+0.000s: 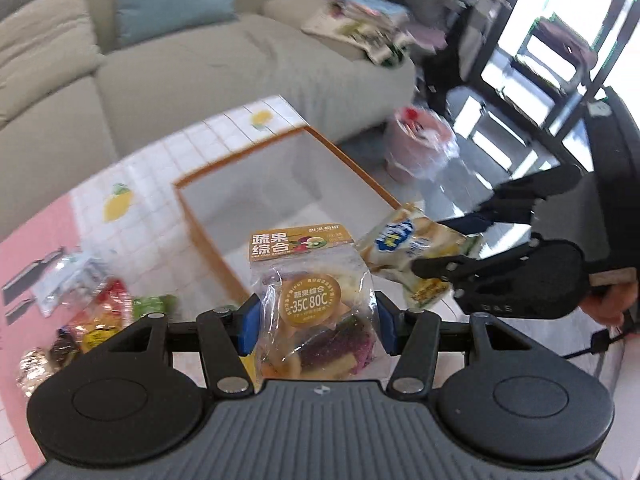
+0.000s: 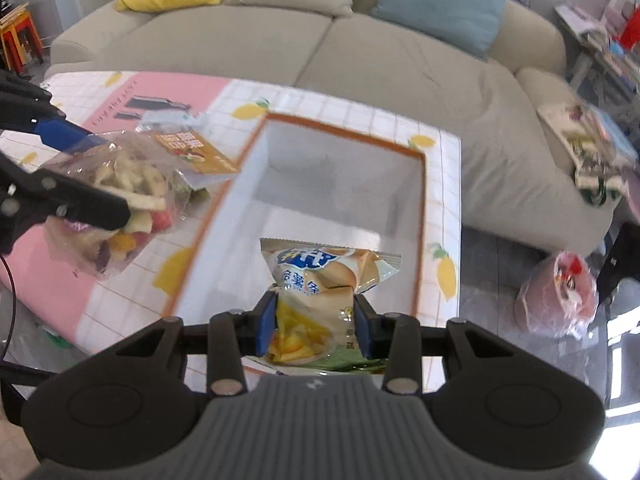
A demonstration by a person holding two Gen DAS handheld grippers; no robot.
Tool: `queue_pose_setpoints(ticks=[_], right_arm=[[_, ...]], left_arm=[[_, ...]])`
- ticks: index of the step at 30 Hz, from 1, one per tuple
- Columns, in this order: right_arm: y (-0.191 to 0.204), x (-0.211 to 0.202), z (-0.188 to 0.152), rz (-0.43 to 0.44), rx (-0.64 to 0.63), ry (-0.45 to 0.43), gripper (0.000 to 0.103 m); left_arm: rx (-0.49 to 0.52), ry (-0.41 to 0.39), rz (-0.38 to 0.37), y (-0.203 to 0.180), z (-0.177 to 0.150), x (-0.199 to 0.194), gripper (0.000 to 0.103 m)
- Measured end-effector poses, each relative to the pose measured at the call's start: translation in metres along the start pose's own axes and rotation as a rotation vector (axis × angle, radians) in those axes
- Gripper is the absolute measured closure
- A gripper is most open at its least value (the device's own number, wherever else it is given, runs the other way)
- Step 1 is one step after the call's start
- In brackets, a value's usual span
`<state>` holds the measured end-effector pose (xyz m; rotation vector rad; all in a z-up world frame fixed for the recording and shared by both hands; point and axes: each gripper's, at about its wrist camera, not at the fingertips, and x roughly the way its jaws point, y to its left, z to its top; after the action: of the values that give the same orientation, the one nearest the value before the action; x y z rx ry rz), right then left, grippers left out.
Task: Organize snacks
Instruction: 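Carry both bags over the orange box and open both tools to drop them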
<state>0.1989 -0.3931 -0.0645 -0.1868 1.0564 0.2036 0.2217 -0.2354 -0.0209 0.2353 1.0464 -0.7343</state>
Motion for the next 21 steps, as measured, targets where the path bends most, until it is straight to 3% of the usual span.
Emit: queue_pose_setpoints(ticks=[9, 13, 21], right_arm=[[-0.024, 0.049, -0.006, 0.07, -0.078, 0.056, 0.064], [-0.026, 0.065, -0.005, 0.118, -0.137, 0.049, 0.064], [-0.035, 0.102, -0.005, 0.165, -0.187, 0.13, 0.064]], left_arm=[[0.161, 0.182, 0.015, -0.028, 0.014, 0.066, 0.039], [0.209, 0.203, 0.041, -0.031, 0.013, 0.083, 0.039], [0.243, 0.256, 0.032, -0.032, 0.014, 0.115, 0.039]])
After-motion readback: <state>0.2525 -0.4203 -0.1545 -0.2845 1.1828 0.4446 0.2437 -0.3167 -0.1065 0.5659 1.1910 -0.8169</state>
